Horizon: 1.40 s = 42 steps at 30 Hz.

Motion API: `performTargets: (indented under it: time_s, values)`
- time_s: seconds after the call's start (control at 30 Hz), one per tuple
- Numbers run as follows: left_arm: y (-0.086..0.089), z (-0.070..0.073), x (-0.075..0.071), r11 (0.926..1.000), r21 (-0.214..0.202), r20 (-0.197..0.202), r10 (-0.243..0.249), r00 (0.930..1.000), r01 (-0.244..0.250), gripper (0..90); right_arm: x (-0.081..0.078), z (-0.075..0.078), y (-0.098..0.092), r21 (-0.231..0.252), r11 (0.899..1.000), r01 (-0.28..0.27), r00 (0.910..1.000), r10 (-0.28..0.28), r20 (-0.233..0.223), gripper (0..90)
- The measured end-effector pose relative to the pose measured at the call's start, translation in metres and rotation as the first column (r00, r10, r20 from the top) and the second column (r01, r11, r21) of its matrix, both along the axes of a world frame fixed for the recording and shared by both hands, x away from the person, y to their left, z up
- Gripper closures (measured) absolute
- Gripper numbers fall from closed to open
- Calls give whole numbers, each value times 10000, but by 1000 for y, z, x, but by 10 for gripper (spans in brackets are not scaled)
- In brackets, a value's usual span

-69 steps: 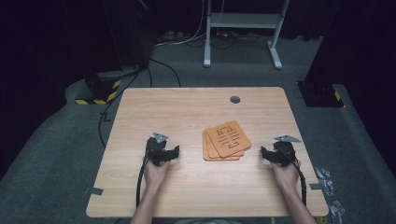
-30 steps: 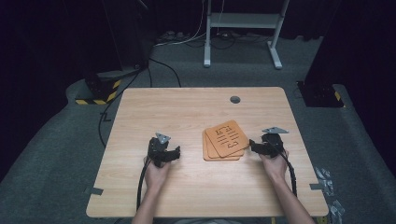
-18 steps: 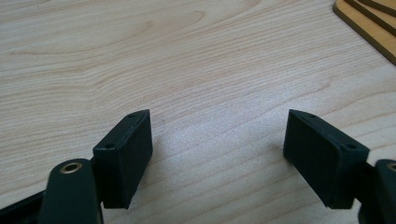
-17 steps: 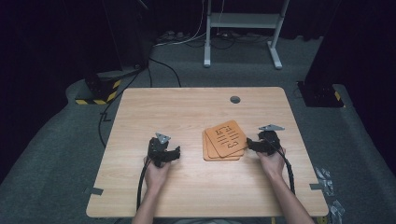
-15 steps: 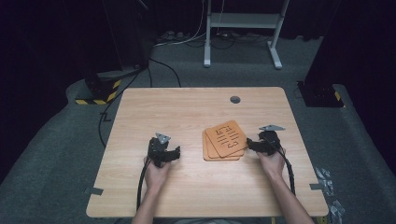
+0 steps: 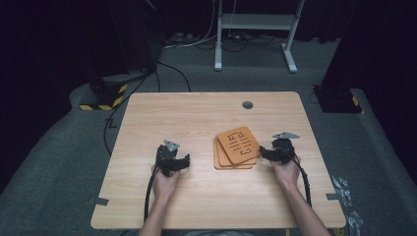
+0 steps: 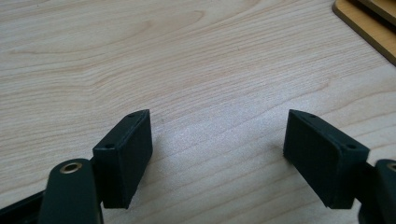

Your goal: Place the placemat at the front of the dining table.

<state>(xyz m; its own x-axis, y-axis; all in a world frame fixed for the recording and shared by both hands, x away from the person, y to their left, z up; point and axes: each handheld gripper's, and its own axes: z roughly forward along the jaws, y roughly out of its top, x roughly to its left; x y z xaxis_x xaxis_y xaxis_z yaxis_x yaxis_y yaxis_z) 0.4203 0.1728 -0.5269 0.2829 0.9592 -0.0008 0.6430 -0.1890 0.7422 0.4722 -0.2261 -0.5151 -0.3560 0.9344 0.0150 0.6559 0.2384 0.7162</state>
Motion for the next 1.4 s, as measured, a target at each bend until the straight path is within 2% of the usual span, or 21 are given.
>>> performTargets:
  time_s: [0.23,0.33,0.37,0.57,0.7,0.87,0.9,1.0,1.1,1.17,1.3,1.4]
  values:
    - [0,0,-1,10000,-25,50,-77,10000,77,266,0,-3,-3,148,9999,-39,10000,38,83,272]
    - [2,1,-1,9999,-117,-51,-95,9999,95,278,-1,-3,-3,104,9999,-71,9998,69,184,273]
    - [3,2,0,9987,-472,-103,-182,9998,177,271,-1,-4,-4,201,9998,-76,9998,73,174,273]
    - [-6,7,0,9964,-728,11,-436,9990,436,254,-1,-5,-6,450,9990,-73,9999,68,109,272]
    - [-17,19,0,9926,-964,316,-707,9970,734,240,0,-7,-7,318,9995,16,9995,-26,321,272]
    - [-24,25,2,9882,-1134,378,-991,9944,1028,232,-1,-6,-6,254,9997,32,9995,-40,312,272]
    - [-27,27,2,9849,-1299,380,-1106,9931,1147,230,-1,-6,-5,129,9999,61,9992,-66,394,273]
    - [-29,29,3,9836,-1314,385,-1197,9921,1238,228,1,-7,-6,157,9998,99,9987,-106,492,274]
    - [-39,27,1,9835,-814,329,-1594,9867,1616,229,4,-7,-10,385,9991,183,9997,-188,125,273]
    - [-40,26,2,9825,-789,274,-1671,9856,1688,229,5,-7,-11,407,9989,225,9996,-232,163,274]
    - [-42,26,5,9786,-1099,185,-1727,9848,1737,230,5,-7,-11,410,9989,222,9996,-229,155,274]
    - [-48,31,7,9747,-1343,243,-1768,9840,1784,230,5,-7,-10,435,9988,232,9996,-239,147,275]
